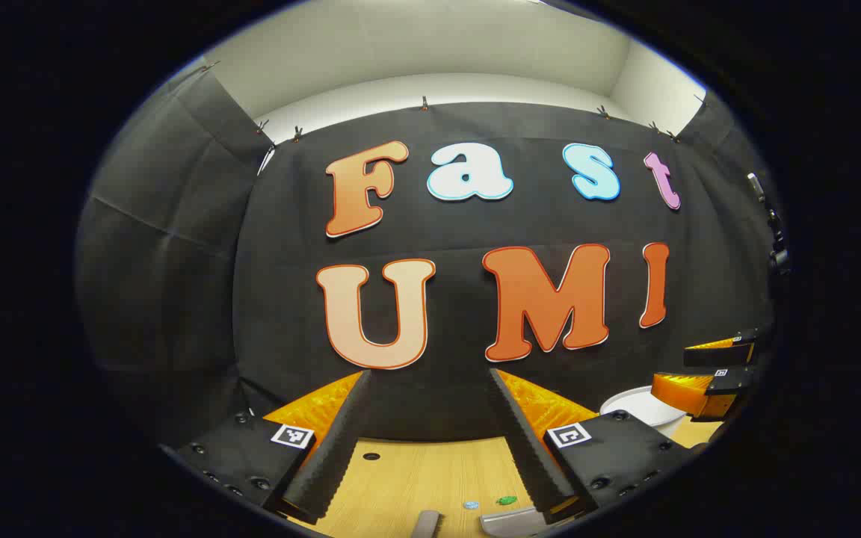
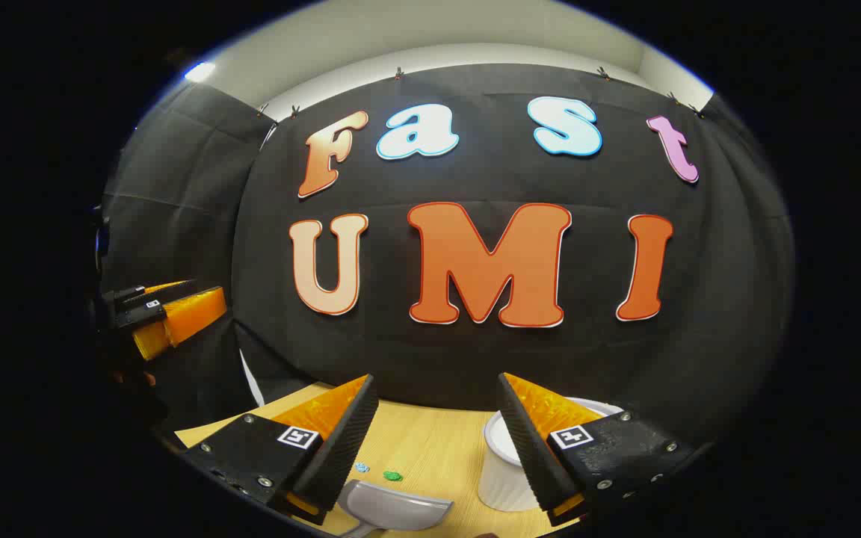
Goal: Pick up the small broom and dustpan from the desktop, sweep the trash into the dustpan with the broom, and then empty the trash into the garbage bin.
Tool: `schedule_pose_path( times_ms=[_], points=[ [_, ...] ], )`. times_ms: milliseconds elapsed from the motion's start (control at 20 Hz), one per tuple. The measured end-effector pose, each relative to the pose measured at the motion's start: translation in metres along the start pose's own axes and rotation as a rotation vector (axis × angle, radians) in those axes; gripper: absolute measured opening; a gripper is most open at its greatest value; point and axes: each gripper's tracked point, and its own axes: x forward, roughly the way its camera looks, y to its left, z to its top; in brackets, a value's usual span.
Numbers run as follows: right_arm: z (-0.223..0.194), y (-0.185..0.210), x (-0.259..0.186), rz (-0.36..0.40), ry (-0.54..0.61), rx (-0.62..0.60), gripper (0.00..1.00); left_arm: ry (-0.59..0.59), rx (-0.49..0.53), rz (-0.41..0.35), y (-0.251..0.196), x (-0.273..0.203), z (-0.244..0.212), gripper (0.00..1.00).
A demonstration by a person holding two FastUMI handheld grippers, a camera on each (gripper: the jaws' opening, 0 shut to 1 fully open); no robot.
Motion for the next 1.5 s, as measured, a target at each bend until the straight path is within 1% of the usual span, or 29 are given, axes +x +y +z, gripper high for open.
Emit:
schedule_pose_path(
  times_ms=[250, 400, 500, 650, 750, 850, 1150, 1300, 1500],
  points=[
    [-0.002, -0.003, 0.002, 0.003, 0.003, -0.006, 0.97, 0.009, 0.002, 0.002, -0.003, 0.006, -0.005, 0.98],
    [-0.004, -0.006, 0.008, -0.027, 0.011, -0.003, 0.97, 0.006, -0.002, -0.024, -0.005, 0.014, -0.007, 0.97],
    [-0.005, -0.007, 0.009, -0.048, 0.015, 0.007, 0.97, -0.004, 0.000, -0.039, -0.004, 0.019, -0.005, 0.99],
    [-0.003, -0.006, 0.011, -0.064, 0.013, -0.002, 0.97, -0.027, 0.002, -0.045, 0.006, 0.031, 0.000, 1.00],
    [-0.002, -0.004, 0.014, -0.072, 0.011, -0.012, 0.97, -0.032, 0.003, -0.049, 0.011, 0.036, -0.002, 1.00],
    [0.002, 0.008, 0.023, -0.075, 0.016, -0.012, 0.97, -0.029, 0.010, -0.053, 0.016, 0.040, -0.005, 1.00],
    [-0.013, 0.023, 0.028, -0.083, 0.064, -0.009, 0.97, 0.045, -0.005, -0.067, 0.029, 0.046, -0.032, 1.00],
    [-0.023, 0.027, 0.029, -0.092, 0.101, -0.006, 0.97, 0.102, 0.000, -0.076, 0.032, 0.047, -0.052, 1.00],
    [-0.044, 0.034, 0.028, -0.083, 0.169, 0.020, 0.97, 0.187, 0.004, -0.102, 0.029, 0.048, -0.081, 1.00]
  ],
)
